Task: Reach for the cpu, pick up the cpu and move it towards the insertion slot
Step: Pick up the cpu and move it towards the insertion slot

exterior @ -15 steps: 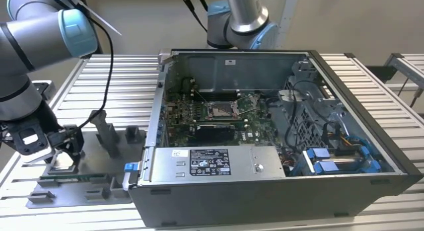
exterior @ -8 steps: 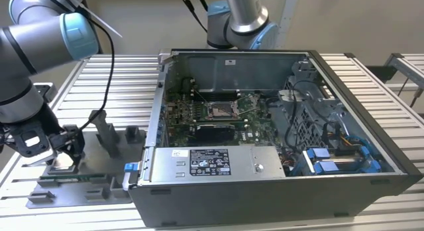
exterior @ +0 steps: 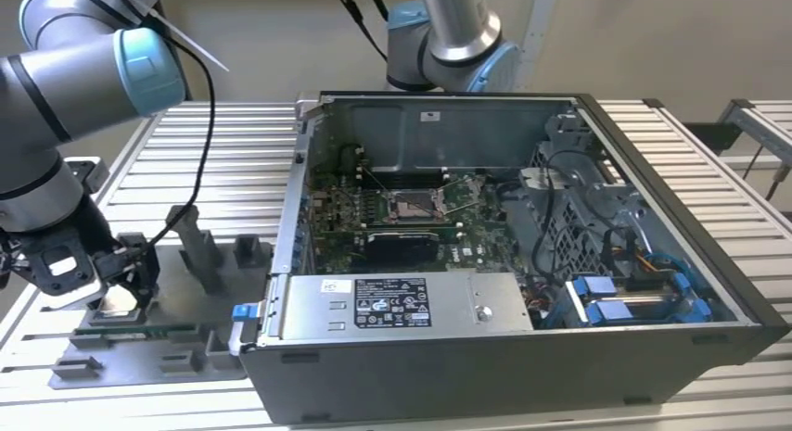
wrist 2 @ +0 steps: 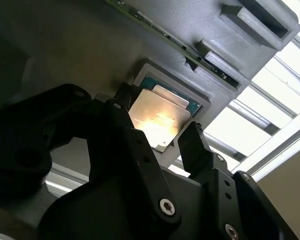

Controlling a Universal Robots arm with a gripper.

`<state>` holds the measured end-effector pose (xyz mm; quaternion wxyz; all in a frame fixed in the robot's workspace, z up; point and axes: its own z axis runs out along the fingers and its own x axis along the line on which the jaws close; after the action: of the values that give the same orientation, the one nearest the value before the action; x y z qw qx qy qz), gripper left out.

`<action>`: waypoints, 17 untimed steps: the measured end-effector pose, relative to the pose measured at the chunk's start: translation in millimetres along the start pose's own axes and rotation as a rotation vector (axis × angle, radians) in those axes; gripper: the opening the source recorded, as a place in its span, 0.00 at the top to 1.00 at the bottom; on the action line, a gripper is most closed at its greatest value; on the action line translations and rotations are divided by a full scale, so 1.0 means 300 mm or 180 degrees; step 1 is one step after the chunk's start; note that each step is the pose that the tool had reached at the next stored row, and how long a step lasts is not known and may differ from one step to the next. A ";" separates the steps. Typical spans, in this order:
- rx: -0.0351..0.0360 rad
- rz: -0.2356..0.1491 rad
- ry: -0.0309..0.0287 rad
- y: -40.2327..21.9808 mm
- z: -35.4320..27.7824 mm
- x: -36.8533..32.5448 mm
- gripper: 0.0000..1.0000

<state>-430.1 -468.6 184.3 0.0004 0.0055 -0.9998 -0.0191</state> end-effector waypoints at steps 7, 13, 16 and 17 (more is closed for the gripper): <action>0.0000 -0.0002 0.0000 0.000 0.000 0.000 1.00; 0.0000 -0.0004 0.0000 0.000 0.000 0.000 1.00; 0.0000 -0.0005 0.0000 0.000 0.000 0.000 1.00; 0.0000 -0.0005 0.0000 0.000 0.000 0.000 1.00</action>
<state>-430.1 -468.6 184.2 0.0004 0.0063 -0.9998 -0.0192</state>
